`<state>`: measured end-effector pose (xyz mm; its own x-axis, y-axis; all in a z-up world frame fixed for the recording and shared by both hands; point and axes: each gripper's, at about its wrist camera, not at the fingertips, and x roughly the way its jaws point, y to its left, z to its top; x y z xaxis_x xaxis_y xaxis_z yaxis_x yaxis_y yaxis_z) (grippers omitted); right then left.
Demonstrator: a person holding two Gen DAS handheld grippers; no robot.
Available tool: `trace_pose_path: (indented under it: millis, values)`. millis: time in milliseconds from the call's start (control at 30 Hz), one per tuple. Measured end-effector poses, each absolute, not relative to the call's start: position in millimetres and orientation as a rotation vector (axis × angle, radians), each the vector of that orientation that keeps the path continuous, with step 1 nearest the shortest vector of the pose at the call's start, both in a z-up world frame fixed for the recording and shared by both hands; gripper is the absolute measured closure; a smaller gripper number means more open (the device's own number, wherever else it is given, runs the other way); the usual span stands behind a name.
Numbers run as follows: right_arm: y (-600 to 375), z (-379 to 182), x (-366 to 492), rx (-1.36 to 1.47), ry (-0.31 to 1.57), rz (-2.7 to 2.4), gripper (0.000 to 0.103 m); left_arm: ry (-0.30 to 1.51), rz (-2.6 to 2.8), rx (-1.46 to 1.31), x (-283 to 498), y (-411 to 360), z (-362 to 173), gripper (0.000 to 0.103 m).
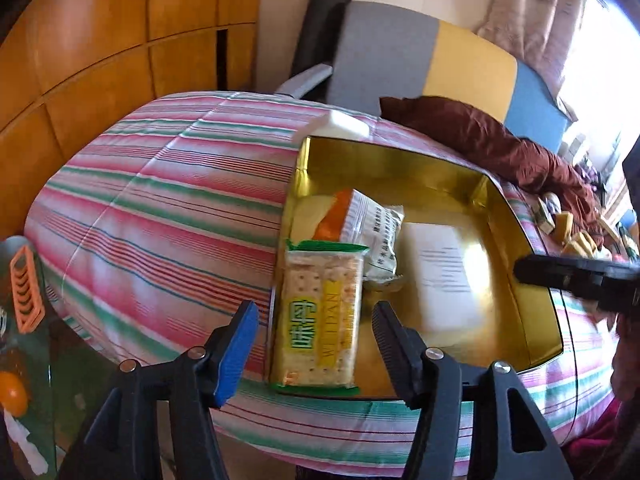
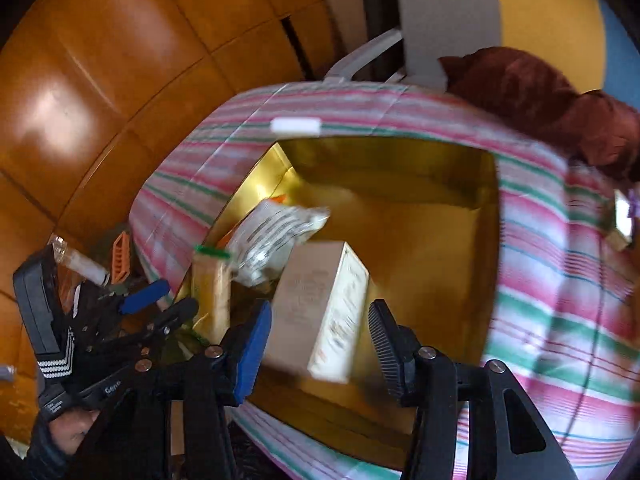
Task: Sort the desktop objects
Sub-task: 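Place the cracker pack and white box into the gold tray with both tools, then reach both tools to the pile and grasp the green-labelled box with the left tool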
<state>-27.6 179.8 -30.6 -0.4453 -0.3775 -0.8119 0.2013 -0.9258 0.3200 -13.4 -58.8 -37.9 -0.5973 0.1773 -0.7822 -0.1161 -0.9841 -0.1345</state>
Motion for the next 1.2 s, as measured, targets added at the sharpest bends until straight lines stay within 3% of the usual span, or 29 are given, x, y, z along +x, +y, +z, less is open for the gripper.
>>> trace_pose_path:
  millis: [400,767,1200]
  values:
    - [195,-28,-2,1.391,-0.171,-2.508,0.040,-0.085,2.713,-1.161,0,-41,-9,0.043]
    - [217,-12,15,1.265,0.066,-2.688,0.038,-0.086,2.693,-1.171,3,-30,-1,0.043]
    - [267,29,4,1.184,0.113,-2.809,0.035,0.030,2.742,-1.108,16,-9,30,0.042]
